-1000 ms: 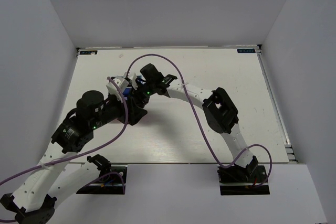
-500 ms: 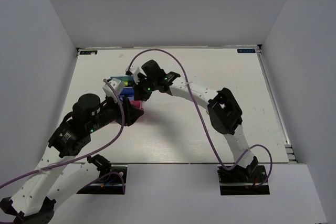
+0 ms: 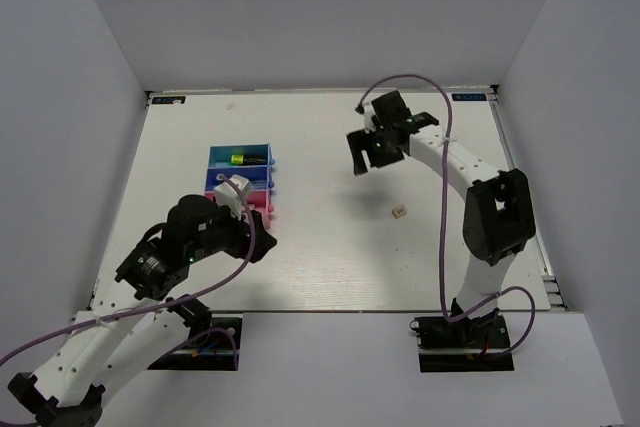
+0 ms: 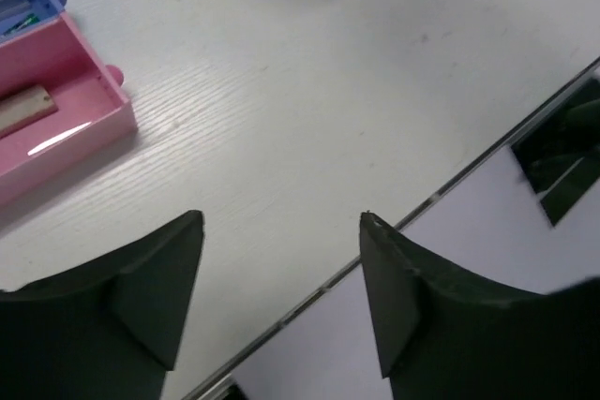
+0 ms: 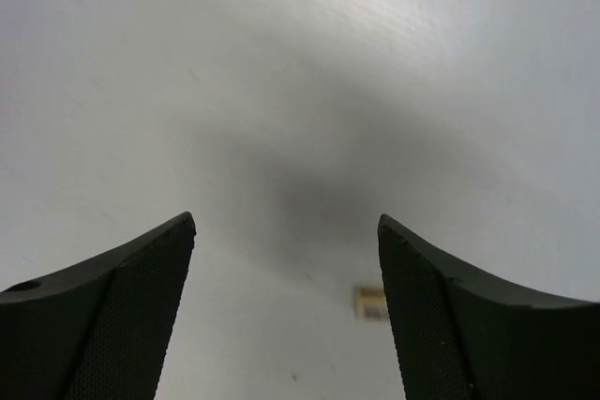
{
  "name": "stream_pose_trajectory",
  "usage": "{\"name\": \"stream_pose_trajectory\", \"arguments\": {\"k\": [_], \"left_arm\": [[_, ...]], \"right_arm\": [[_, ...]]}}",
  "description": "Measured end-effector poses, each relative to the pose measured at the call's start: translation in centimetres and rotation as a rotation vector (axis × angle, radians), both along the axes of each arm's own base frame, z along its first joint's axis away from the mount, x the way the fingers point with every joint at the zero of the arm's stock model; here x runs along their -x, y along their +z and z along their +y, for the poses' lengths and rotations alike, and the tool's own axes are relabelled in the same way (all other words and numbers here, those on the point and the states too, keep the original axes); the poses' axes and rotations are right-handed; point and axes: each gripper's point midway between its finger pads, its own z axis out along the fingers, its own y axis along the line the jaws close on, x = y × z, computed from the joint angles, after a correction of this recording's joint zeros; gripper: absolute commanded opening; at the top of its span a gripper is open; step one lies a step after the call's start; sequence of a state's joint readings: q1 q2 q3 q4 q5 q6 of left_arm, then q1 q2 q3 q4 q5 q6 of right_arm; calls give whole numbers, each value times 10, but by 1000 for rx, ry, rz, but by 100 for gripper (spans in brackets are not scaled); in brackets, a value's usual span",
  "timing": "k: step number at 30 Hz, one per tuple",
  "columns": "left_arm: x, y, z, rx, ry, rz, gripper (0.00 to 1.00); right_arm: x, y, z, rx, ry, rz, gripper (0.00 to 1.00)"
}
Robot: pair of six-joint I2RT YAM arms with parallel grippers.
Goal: Sort the stationery into containers
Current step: Pick up the stationery from the center of the board.
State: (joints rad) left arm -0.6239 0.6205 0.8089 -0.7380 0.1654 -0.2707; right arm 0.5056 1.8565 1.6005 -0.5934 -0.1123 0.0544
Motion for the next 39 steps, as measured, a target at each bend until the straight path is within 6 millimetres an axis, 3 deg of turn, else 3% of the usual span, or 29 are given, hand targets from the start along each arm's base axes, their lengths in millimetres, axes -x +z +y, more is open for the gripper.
{"name": "stream_pose_trajectory", "arguments": {"k": [2, 5, 8, 20, 33, 39], "left_arm": [[2, -20, 3, -30, 4, 27, 83], [4, -40, 8, -64, 8, 42, 84], [6, -48, 11, -74, 8, 35, 84], [7, -49, 15, -73, 4, -8, 84], [10, -49, 18, -76, 5, -11, 85], [10, -49, 18, -77, 5, -10, 85]], "right_arm": [[24, -39, -42, 110, -30, 95, 82], [56, -73, -72, 227, -10, 171, 77], [76, -90, -89, 310, 22, 194, 75], [70, -102, -121, 433, -3, 155, 70], [71, -126, -132, 408, -38, 247, 56], [73, -128, -129, 378, -41, 256, 43]]}}
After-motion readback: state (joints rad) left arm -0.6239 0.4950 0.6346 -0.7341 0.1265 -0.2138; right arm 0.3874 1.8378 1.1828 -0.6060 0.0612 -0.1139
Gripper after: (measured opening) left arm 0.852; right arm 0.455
